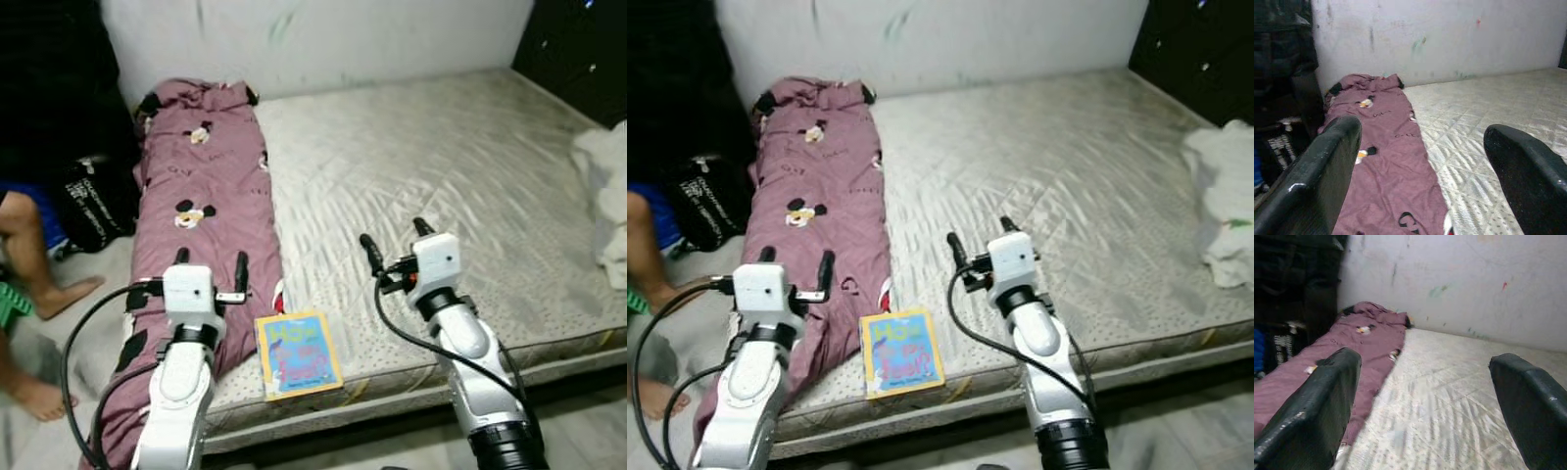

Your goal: Clean up the room

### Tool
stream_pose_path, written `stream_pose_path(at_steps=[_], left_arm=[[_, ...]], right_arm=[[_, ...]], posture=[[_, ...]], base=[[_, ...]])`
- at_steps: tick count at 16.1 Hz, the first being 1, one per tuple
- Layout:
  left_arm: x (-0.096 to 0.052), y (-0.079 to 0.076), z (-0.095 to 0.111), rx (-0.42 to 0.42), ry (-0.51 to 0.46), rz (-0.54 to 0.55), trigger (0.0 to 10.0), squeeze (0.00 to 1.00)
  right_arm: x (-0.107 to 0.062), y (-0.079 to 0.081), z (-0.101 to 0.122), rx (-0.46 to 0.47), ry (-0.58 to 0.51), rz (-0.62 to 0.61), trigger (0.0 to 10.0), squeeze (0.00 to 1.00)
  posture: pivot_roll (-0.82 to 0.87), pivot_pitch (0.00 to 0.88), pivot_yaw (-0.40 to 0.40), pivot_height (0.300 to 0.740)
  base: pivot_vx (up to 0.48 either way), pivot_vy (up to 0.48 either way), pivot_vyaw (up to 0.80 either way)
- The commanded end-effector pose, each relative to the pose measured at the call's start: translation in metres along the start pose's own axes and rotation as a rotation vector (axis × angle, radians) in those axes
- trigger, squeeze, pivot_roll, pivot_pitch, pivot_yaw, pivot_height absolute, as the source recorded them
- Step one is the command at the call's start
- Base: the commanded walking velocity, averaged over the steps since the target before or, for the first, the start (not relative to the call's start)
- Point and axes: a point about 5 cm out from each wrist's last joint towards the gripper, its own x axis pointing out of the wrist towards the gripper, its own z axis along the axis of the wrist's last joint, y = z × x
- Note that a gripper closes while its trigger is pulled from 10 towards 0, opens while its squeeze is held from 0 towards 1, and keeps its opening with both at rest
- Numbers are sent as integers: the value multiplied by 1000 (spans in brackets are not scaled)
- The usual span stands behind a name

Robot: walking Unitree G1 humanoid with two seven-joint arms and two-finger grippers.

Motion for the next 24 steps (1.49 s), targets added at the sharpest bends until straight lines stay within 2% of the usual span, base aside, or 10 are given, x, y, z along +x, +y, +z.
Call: stream_pose_path(at_steps=[1, 5, 9, 24], left_arm=[[-1, 5, 0, 20, 4, 17, 10000, 0], [0, 5, -1, 21, 4, 18, 10000, 0], [-1, 3, -1, 20, 5, 17, 10000, 0], [-2, 2, -3, 15, 6, 16, 10000, 0]], right_arm=[[4, 5, 4, -1, -18, 23, 10000, 0], [3, 6, 3, -10, -16, 29, 10000, 0], [3, 5, 4, -15, -16, 31, 10000, 0], [3, 4, 1, -29, -3, 40, 10000, 0]], posture=[[-25, 0, 33, 740], [-28, 0, 31, 740], [-29, 0, 27, 740], [-30, 0, 20, 740]], base=[[0, -266, 0], [0, -287, 0], [0, -320, 481], [0, -367, 0]])
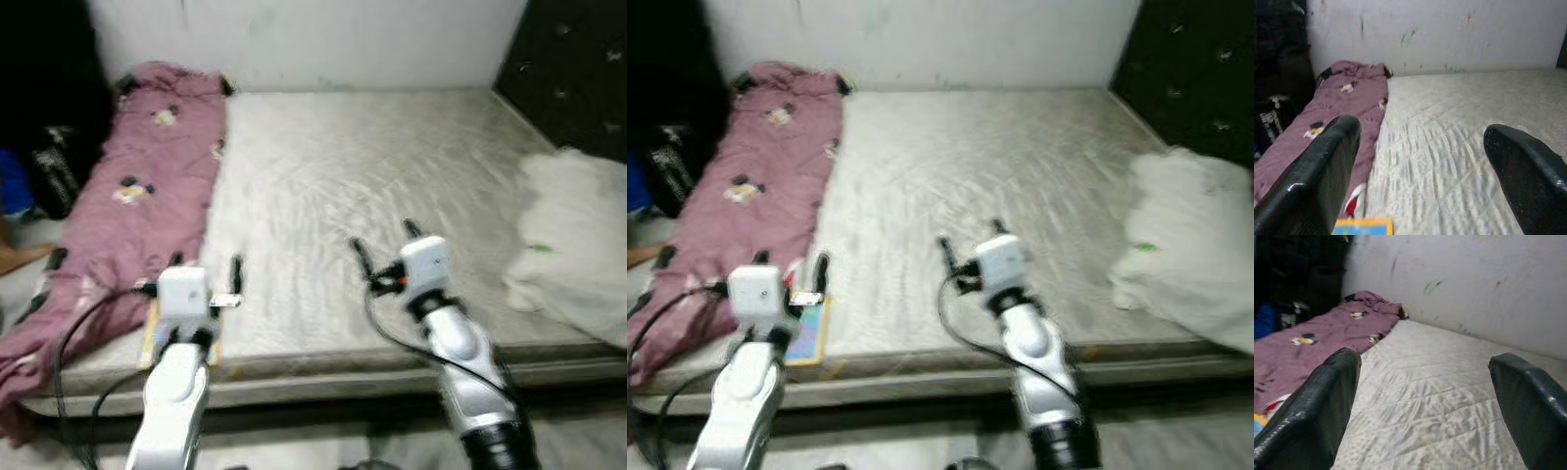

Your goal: Clean up the room

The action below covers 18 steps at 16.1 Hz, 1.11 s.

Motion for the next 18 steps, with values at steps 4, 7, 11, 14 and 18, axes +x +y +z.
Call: stream_pose_path(at_steps=[4, 7, 11, 14, 18], left_arm=[[3, -1, 6, -10, -38, -9, 10000, 0], [3, -2, 7, -14, -54, -42, 10000, 0], [2, -3, 9, -31, -67, -57, 10000, 0], [1, -4, 8, -35, -69, -65, 10000, 0], [0, -4, 8, -33, -72, -71, 10000, 0]], right_arm=[[2, -5, 1, -16, 0, 2, 10000, 0], [3, -5, 2, -17, -1, 4, 10000, 0], [3, -6, 2, -19, -1, 4, 10000, 0], [3, -6, 1, -13, -1, 3, 10000, 0], [3, -7, 1, -12, -1, 3, 10000, 0]], posture=[[-29, 0, 17, 740], [-29, 0, 14, 740], [-29, 0, 11, 740], [-29, 0, 11, 740], [-27, 0, 12, 740]], base=[[0, -145, 0], [0, 0, 0], [126, 0, 0], [287, 0, 0], [306, 0, 0]])
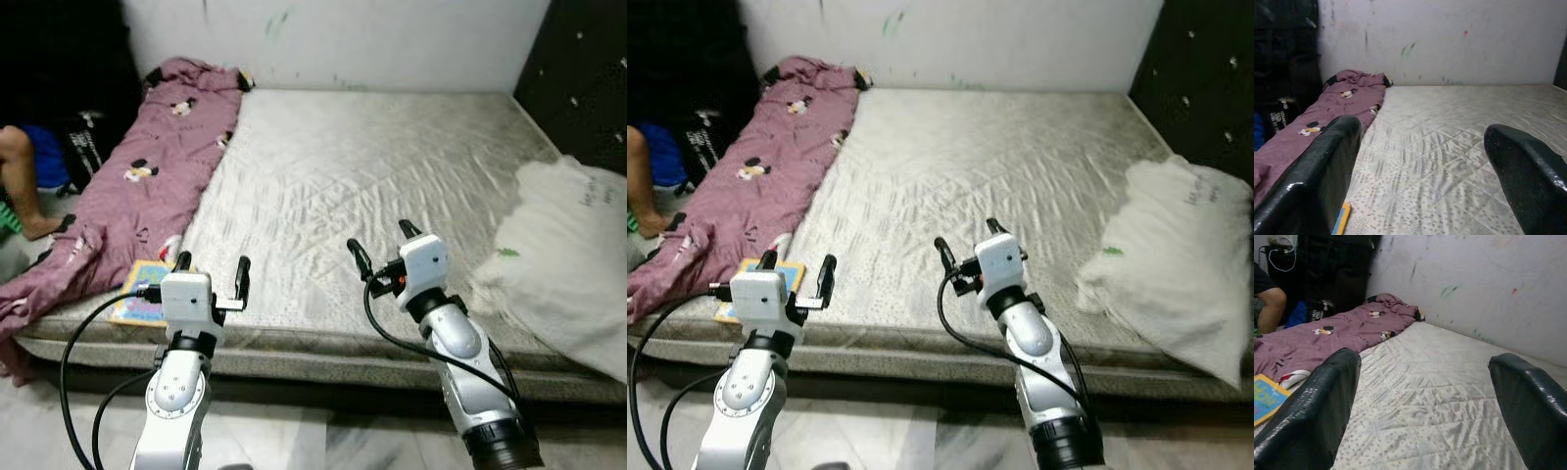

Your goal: Clean up the room

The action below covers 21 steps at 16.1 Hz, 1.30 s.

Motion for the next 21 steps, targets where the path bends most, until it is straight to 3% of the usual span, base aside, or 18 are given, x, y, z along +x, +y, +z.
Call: stream_pose_path(at_steps=[1, 5, 11, 16, 19, 21], left_arm=[[1, 2, 2, 4, -9, -1, 10000, 0], [0, 1, 0, -9, 7, 1, 10000, 0], [1, 3, -5, 5, 44, 42, 10000, 0], [8, 7, 1, 24, 23, 48, 10000, 0], [12, 10, 3, 29, 15, 49, 10000, 0], [10, 7, 1, 27, 19, 42, 10000, 0]], right_arm=[[2, 1, 2, 7, -9, 1, 10000, 0], [1, 0, 1, 25, -2, -10, 10000, 0], [1, -3, -3, -12, 19, -29, 10000, 0], [10, -13, -3, 22, 73, -105, 10000, 0], [7, -8, -4, 95, 67, -92, 10000, 0], [4, 0, -5, 85, 58, -66, 10000, 0]], posture=[[-27, 0, 12, 740], [-29, 0, 12, 740], [-23, 0, 9, 740], [-20, 0, 16, 740], [-19, 0, 21, 740], [-19, 0, 29, 740]], base=[[349, 0, 0], [346, 0, 0], [0, 0, 0], [0, 0, 0], [0, 0, 0], [0, 0, 0]])
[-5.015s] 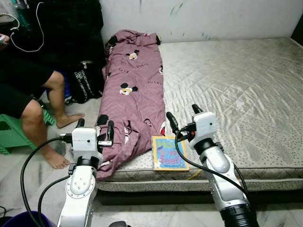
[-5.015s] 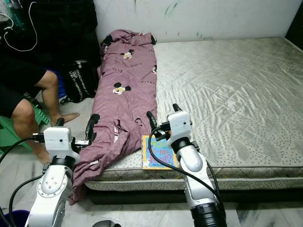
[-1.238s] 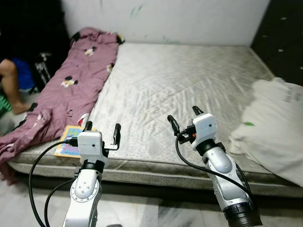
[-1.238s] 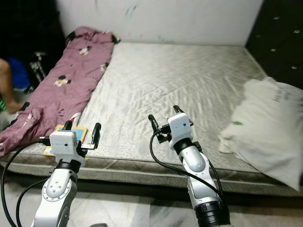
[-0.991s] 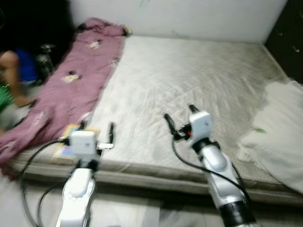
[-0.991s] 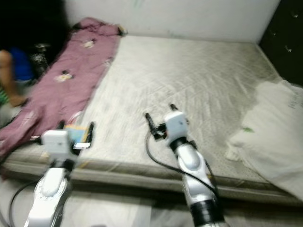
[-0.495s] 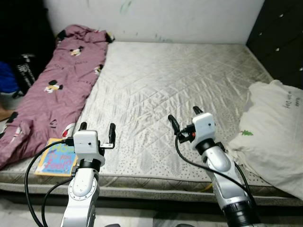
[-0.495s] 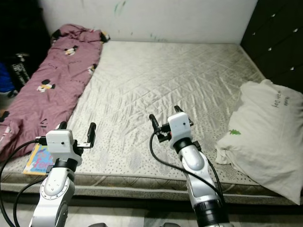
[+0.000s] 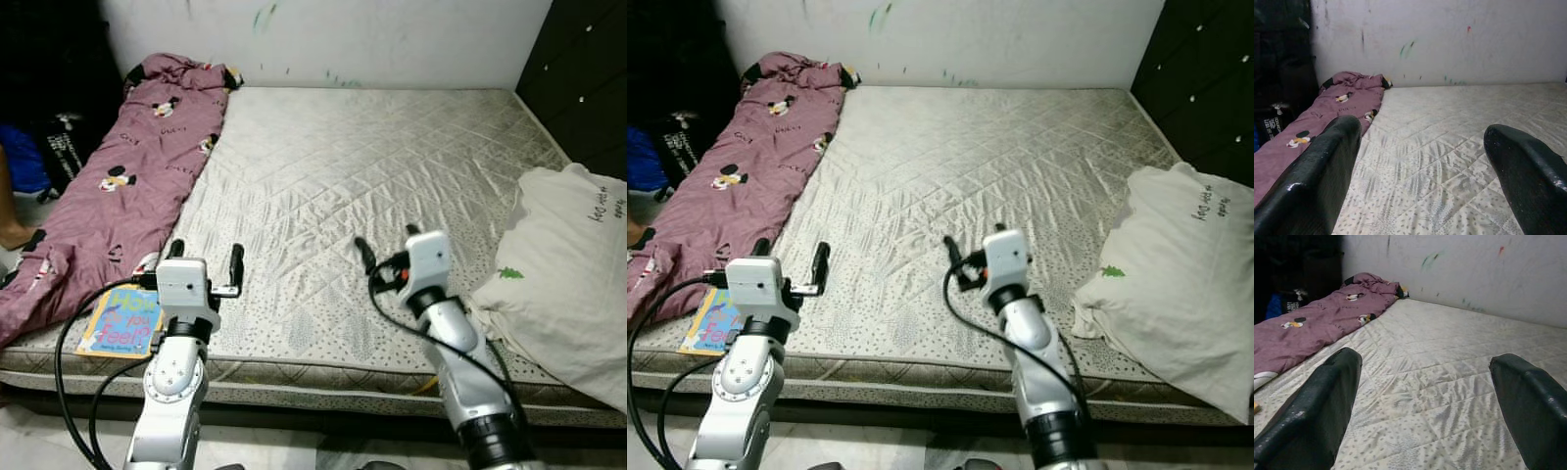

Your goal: Clean up the room

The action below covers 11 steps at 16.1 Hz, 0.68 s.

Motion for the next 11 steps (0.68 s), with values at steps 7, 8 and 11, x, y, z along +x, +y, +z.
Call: stream_pose_path(at_steps=[7, 8, 11], left_arm=[[-1, 1, -7, 4, 32, 5, 10000, 0], [0, 1, -7, 5, 30, 7, 10000, 0], [0, 0, -7, 1, 29, 9, 10000, 0]], right_arm=[[5, 3, -3, -11, 37, 4, 10000, 0], [5, 3, -1, -41, 21, 6, 10000, 0], [3, 9, -2, -27, 5, 42, 10000, 0]], posture=[[-15, 0, 19, 740], [-15, 0, 18, 740], [-20, 0, 16, 740]], base=[[0, -300, 0], [0, -300, 0], [0, -310, 0]])
